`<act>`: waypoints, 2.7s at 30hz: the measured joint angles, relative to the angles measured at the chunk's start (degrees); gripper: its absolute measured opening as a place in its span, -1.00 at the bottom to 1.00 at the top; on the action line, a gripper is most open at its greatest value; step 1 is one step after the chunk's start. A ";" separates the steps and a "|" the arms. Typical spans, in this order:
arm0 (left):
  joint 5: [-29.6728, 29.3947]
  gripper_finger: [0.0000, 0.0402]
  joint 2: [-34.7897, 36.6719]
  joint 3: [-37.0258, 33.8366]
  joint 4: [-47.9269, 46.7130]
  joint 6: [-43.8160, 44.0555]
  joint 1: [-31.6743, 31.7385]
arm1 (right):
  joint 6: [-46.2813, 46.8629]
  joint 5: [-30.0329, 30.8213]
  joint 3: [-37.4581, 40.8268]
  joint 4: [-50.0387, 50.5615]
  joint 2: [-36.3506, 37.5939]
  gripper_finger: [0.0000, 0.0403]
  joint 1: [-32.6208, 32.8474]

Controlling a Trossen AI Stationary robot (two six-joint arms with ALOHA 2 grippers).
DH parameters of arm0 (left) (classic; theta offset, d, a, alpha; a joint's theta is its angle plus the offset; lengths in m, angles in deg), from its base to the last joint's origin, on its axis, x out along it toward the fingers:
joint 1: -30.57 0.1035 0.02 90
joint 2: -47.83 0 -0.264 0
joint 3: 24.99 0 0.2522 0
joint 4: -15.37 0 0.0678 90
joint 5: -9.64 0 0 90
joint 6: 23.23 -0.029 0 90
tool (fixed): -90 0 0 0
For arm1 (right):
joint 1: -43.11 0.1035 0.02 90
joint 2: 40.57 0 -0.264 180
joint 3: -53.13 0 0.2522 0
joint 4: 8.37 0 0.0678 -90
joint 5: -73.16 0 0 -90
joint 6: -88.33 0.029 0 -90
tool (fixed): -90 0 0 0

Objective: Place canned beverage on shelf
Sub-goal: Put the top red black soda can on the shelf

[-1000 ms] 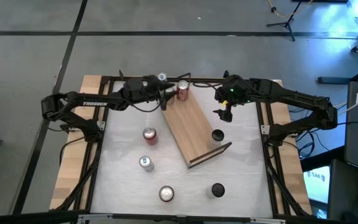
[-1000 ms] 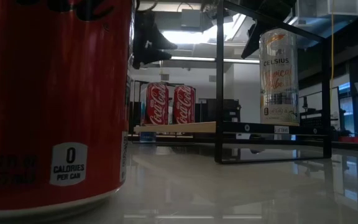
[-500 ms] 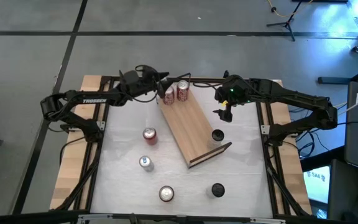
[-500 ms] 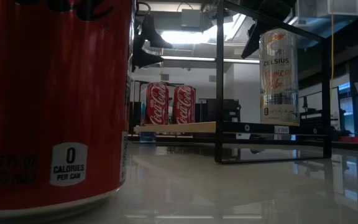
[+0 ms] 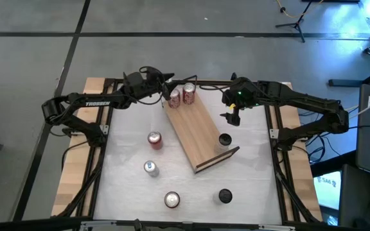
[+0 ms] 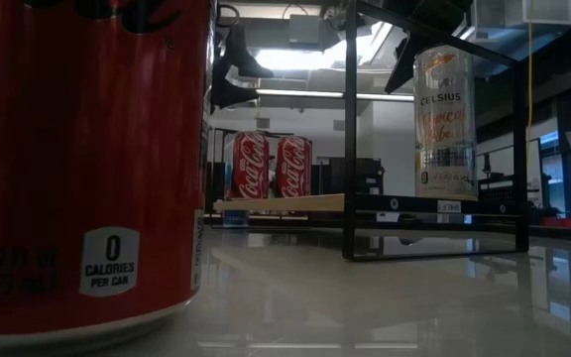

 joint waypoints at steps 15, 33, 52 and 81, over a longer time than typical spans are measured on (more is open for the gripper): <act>3.59 0.95 0.00 0.00 -0.07 -7.16 0.25 | 0.00 0.00 0.00 0.00 -0.02 0.94 0.00; 19.80 0.99 8.96 0.00 -1.66 -13.56 -0.69 | 0.02 0.00 0.00 0.00 0.00 0.94 0.00; 9.94 0.99 22.10 0.00 -38.44 -19.35 -16.69 | 1.68 -0.02 0.00 -0.02 -0.02 0.94 0.00; -5.40 0.99 10.40 16.15 -86.51 -12.73 -30.80 | 1.97 -0.02 0.00 -0.02 -0.02 0.94 0.00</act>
